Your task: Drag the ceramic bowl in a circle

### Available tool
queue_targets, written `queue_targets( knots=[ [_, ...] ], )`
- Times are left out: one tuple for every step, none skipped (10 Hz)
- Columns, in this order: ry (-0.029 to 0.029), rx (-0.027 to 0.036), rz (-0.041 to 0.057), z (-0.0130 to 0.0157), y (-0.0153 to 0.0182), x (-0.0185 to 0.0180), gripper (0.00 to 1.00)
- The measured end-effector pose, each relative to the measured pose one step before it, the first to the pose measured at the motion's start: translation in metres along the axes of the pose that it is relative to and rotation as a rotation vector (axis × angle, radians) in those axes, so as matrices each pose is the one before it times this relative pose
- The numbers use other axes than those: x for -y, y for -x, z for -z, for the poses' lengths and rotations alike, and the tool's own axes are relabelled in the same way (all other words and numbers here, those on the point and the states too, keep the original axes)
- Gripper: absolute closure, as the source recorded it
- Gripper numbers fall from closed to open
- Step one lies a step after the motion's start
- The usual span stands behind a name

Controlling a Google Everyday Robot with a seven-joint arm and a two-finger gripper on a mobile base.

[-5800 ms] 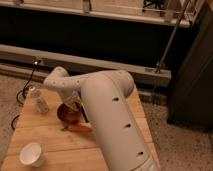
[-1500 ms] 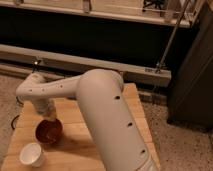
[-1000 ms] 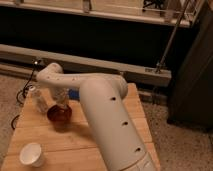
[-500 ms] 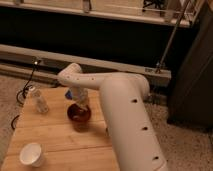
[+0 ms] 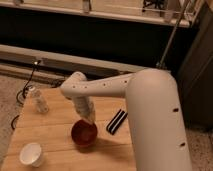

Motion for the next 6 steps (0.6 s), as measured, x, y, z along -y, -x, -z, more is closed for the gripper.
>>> queue_targets(
  knots=[
    [-0.02667,-0.00959,0.04110,-0.00115,-0.00491,0.02349,1.00],
    [-0.01797,-0.01210,0.04910,-0.00117,-0.01085,0.01780,1.00],
    [-0.01507,-0.01968,0.06150,-0.00079,-0.01879,0.01617,1.00],
    [-0.00335,-0.02169,0.05033,0.00130,-0.02001,0.00819,1.00],
    [0.00547,-0.02706,0.05514,0.00385,-0.02491,0.00357,1.00],
    [0.00916,-0.02161,0.04074,0.00465,-0.01986,-0.00096,1.00]
  ],
)
